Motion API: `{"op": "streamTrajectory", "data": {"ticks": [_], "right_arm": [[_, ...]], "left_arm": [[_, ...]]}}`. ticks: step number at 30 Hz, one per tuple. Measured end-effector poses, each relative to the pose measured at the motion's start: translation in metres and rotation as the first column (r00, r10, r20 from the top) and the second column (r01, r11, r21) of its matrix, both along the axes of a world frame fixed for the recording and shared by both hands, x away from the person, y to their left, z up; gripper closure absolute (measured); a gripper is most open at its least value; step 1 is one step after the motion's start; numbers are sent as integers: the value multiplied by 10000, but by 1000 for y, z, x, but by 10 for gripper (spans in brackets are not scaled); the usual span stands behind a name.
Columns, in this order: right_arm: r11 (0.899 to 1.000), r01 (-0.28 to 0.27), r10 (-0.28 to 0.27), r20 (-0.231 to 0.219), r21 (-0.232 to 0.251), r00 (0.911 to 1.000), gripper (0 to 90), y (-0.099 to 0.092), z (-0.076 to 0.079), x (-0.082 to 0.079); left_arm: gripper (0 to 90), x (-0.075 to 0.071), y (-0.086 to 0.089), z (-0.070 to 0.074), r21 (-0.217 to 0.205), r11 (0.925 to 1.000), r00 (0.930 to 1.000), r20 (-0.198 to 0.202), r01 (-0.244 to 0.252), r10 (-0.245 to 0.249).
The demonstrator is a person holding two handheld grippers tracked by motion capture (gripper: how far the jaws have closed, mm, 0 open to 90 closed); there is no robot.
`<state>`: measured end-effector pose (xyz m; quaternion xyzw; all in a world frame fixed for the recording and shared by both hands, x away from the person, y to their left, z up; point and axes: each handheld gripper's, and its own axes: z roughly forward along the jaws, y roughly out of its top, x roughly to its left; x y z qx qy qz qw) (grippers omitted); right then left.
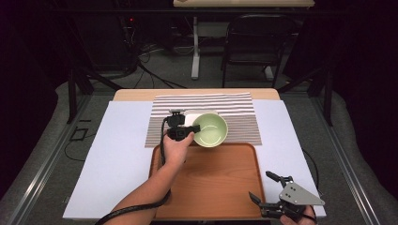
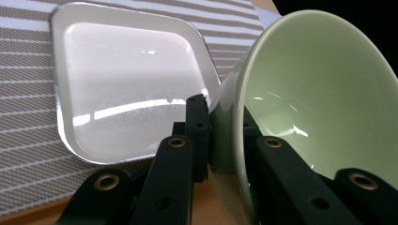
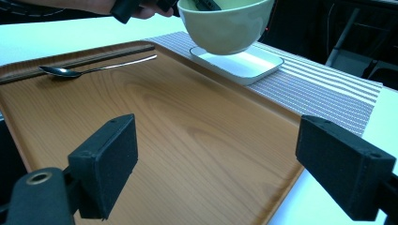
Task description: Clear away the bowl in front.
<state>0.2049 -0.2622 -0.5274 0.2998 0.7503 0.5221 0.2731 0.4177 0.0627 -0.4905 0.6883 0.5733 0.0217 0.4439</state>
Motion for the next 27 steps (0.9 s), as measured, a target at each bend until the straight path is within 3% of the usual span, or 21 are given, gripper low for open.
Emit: {"op": "streamTrajectory", "data": {"ticks": [11,27], "right_arm": [[10000,-37,37,56,-63,10000,131,1,0,0],[10000,-62,62,72,-32,10000,131,1,1,0]], "left_arm": [[819,-23,-15,-2,132,9945,9946,7,1039,-1039],[818,-40,-33,-10,135,9851,9850,-197,1715,-1712]]}}
